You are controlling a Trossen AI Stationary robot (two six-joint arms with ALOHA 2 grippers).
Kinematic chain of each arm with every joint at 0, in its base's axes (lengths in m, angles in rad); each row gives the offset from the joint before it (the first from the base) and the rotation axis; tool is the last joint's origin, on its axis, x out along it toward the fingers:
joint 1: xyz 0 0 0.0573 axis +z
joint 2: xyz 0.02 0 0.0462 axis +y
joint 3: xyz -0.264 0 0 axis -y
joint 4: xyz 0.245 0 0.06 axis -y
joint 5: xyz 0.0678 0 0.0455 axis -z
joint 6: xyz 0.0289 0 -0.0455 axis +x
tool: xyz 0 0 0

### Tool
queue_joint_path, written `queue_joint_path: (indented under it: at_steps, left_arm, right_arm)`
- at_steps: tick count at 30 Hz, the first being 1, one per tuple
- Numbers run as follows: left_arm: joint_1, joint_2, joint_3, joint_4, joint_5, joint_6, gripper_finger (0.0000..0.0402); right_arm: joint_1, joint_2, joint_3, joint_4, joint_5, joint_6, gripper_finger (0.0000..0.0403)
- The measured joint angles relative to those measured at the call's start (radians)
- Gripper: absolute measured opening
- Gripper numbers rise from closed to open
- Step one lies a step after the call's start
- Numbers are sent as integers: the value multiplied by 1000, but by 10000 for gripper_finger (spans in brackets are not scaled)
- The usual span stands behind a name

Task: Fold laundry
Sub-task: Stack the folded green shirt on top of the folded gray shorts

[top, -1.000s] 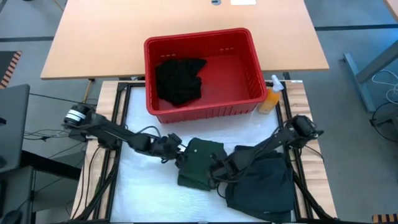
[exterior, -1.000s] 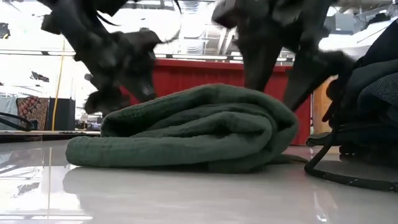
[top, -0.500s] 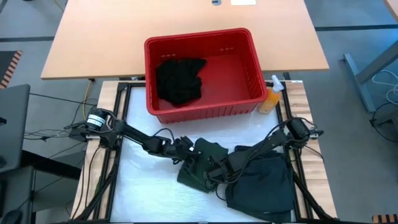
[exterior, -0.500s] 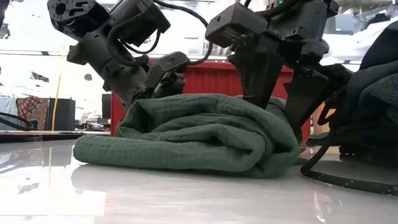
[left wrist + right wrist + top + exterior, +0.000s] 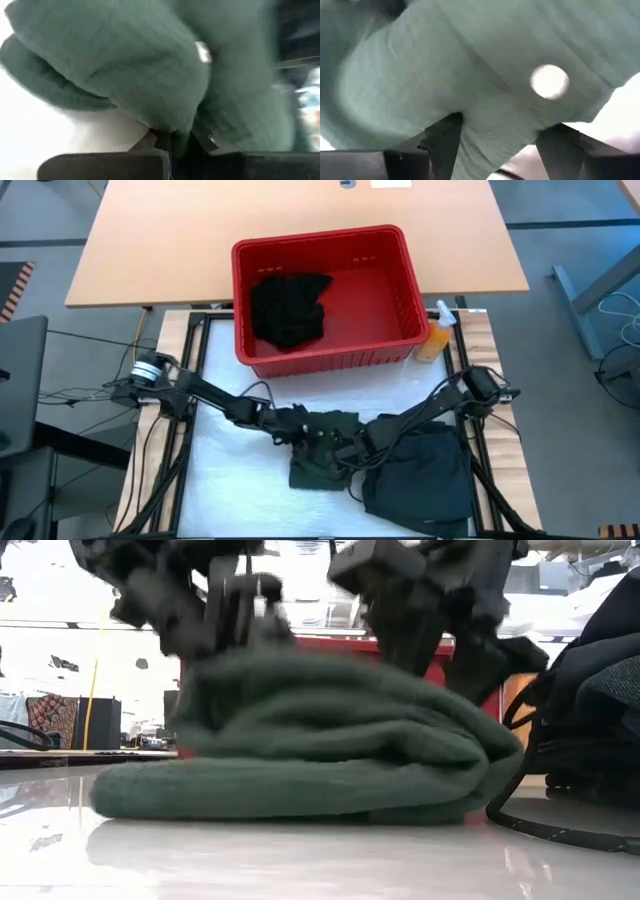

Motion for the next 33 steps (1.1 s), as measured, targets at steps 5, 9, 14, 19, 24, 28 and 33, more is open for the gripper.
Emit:
queue_joint_path:
  at_steps: [5,9,14,19,24,28,33]
  left_arm:
    - [-2,-171,5,22,-73,30,3]
    - [-2,-222,5,35,-105,35,2]
    - [-3,-222,11,104,-118,10,2]
    - [-2,-223,86,128,-107,40,1]
    - [1,-224,170,89,-106,80,0]
    - [2,-183,236,80,-108,85,0]
    - [-9,-17,398,86,-34,67,0]
  right_arm:
    - [4,-100,0,-20,-8,-54,217]
    - [6,-176,0,-31,8,-115,114]
    - [-10,-237,0,-22,15,-179,23]
    - [-14,-321,0,-32,14,-212,20]
    - [-11,-431,0,-33,-98,-238,20]
    - [41,-519,0,-44,-180,-222,20]
    - [143,-617,1,-177,-199,-84,20]
